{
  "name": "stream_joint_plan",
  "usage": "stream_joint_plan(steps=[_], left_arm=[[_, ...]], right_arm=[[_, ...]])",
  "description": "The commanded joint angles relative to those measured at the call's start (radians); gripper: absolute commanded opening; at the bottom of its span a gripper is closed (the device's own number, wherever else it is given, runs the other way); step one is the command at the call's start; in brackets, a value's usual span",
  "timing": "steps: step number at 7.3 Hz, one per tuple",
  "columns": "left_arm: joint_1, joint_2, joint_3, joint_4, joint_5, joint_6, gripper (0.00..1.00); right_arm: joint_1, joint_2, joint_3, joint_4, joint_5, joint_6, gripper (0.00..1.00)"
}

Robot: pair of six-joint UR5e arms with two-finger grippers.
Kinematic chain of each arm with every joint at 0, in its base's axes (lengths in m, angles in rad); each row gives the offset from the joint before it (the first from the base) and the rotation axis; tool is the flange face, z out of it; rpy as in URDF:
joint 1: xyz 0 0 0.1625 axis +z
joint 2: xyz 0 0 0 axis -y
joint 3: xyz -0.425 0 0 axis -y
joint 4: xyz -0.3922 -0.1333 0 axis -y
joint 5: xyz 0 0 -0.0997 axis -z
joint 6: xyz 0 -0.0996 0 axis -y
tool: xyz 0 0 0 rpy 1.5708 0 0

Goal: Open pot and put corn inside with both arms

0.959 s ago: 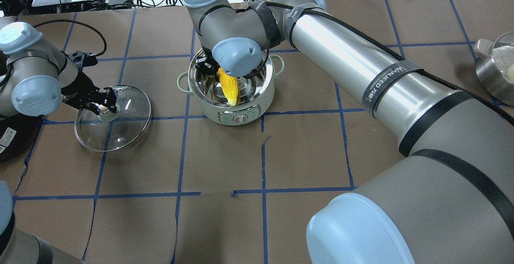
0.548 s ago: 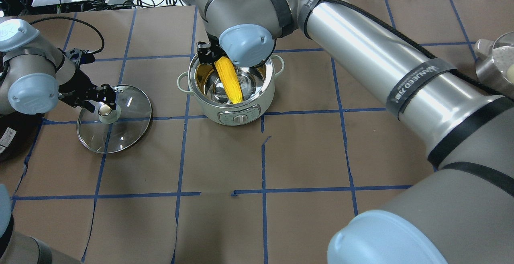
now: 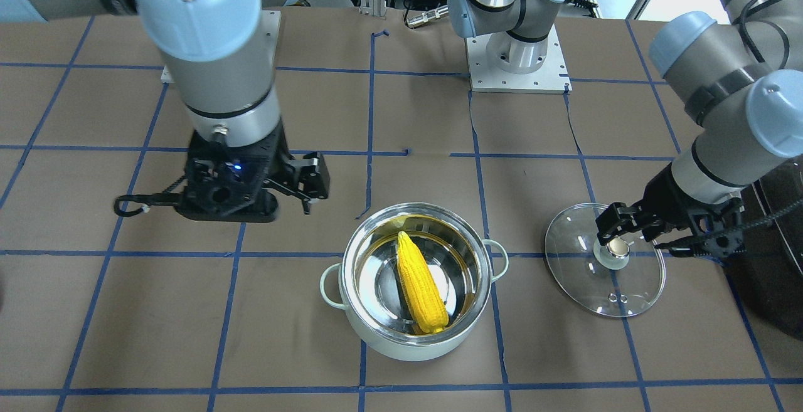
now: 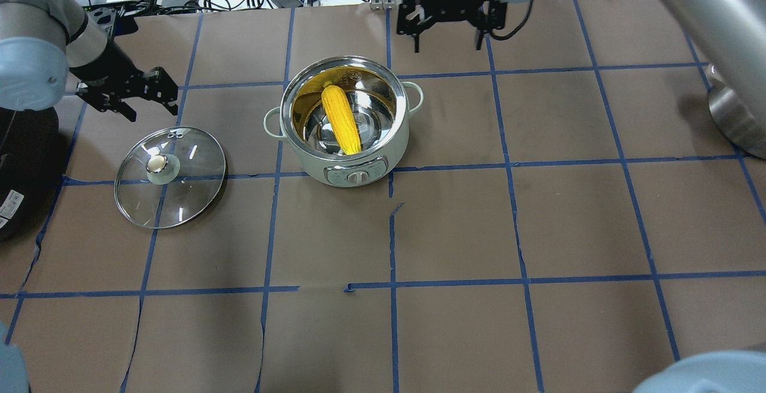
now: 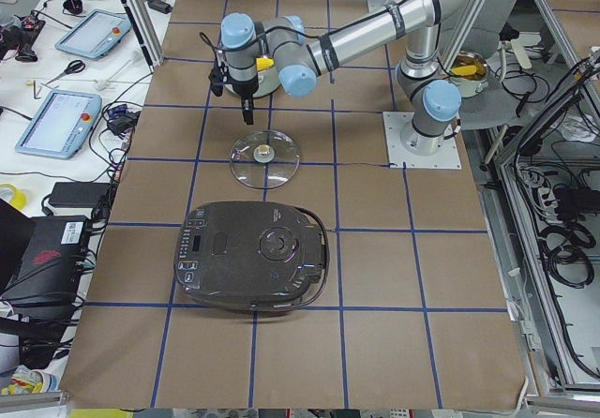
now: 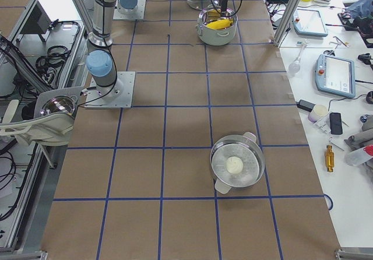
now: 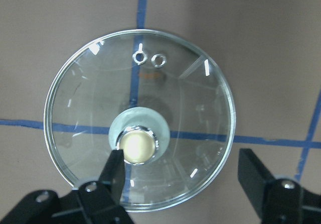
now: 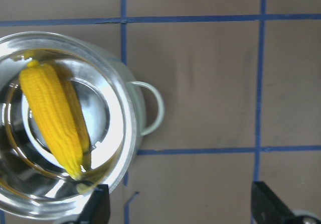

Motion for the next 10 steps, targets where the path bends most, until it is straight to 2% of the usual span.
stream_joint_plan(steps=[1,2,3,4,5,7,10], left_arm=[[-0.193,0.088,0.043,-0.078,0.007,-0.146,0.83],[-0.274,0.124,0.037,-0.101,0.048,-0.206,0.85],[-0.315,0.154,0.053,-0.13,0.044,-0.235,0.87],[-0.315,0.197,0.077,-0.229,0.035,-0.237,0.87],[-0.314,0.228,0.109,-0.283,0.035,-0.235,0.86],[-0.292,0.254,0.136,-0.348,0.034,-0.226,0.86],[-0.295,0.253,0.134,-0.345,0.027,-0.223,0.87]], right_arm=[[-0.132,-0.136,0.065,0.155,-0.004,-0.137,1.0],[-0.154,-0.186,0.111,0.159,-0.004,-0.14,1.0],[-0.159,-0.197,0.167,0.141,-0.005,-0.132,0.96],[-0.159,-0.22,0.209,0.101,-0.002,-0.137,0.96],[-0.159,-0.235,0.231,0.085,-0.001,-0.145,1.0],[-0.176,-0.252,0.231,0.091,-0.005,-0.186,1.0],[-0.223,-0.277,0.234,0.117,-0.005,-0.22,1.0]])
